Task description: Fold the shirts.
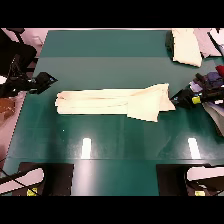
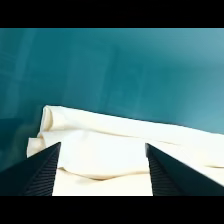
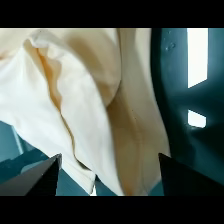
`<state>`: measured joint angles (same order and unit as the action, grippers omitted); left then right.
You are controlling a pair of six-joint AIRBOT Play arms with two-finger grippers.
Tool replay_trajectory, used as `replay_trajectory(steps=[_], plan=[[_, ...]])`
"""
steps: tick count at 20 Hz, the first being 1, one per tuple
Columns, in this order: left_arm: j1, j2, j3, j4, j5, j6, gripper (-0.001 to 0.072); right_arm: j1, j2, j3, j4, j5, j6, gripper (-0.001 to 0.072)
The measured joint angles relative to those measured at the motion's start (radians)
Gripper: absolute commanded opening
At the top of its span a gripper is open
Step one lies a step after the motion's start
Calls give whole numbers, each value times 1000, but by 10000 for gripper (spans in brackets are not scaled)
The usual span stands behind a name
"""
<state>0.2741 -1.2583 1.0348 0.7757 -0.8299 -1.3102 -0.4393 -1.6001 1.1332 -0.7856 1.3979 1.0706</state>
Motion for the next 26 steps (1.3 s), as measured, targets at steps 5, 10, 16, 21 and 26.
replay_trajectory(steps=[5, 10, 16, 21, 26], plan=[[0, 1, 4, -5, -31, 0, 616, -3, -80, 1, 39, 31, -36, 708], [0, 2, 4, -7, -40, 1, 616, 27, -111, 22, 49, 13, -47, 705], [0, 2, 4, -6, -38, 2, 616, 31, -62, 117, 32, 37, -24, 705], [0, 2, 4, -6, -31, 3, 616, 40, -50, 155, 8, -4, -8, 705], [-1, 2, 4, -6, -38, 5, 616, 51, -150, 165, 16, -25, -3, 705]])
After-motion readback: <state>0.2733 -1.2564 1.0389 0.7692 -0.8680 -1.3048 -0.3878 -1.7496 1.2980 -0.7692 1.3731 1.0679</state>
